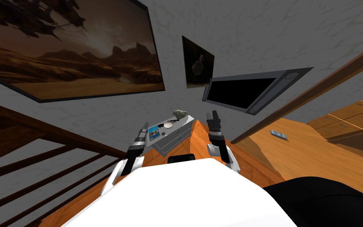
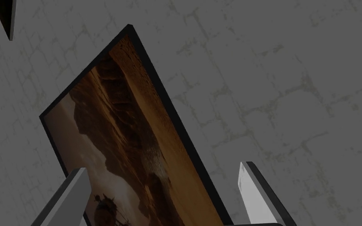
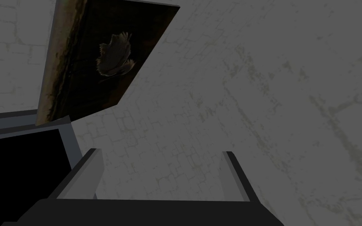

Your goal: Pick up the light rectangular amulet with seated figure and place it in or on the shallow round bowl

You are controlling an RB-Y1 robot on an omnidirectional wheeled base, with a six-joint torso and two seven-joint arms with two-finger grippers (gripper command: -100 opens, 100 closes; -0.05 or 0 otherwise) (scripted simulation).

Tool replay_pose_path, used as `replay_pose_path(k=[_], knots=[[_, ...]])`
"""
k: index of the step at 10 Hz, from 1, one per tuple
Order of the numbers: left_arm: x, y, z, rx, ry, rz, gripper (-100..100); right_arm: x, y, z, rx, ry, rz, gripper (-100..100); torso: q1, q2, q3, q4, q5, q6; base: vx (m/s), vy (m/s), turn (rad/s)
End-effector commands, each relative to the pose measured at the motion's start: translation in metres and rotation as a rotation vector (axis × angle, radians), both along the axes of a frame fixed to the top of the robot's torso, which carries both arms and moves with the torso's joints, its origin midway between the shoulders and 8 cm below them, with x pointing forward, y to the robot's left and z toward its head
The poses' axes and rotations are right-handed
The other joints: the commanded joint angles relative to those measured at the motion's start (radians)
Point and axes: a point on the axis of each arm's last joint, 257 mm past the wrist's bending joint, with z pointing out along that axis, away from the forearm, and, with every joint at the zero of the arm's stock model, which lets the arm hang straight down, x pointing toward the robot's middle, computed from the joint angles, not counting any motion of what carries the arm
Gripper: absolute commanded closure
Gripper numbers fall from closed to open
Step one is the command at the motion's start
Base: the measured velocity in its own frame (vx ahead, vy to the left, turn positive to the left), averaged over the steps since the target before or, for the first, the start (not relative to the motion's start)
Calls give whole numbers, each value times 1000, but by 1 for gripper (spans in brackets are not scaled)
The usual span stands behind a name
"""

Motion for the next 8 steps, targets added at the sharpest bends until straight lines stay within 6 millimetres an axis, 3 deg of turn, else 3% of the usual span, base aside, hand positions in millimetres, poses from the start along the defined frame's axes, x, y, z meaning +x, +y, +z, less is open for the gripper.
replay_pose_path(k=[1, 2, 8], knots=[[4, 6, -18, 48, 45, 20, -100, 0, 0, 0, 0, 0, 0, 0, 0, 0, 0, 0, 0, 0, 44, -10, -53], [5, 5, -19, 59, 47, 20, -100, 0, 0, 0, 0, 0, 0, 0, 0, -1, 0, 0, 0, 0, 33, -5, -15], [10, 20, -77, 226, 189, 72, -100, 0, 0, 0, 0, 0, 0, 0, 0, 0, 0, 0, 0, 0, 28, -8, -31]])
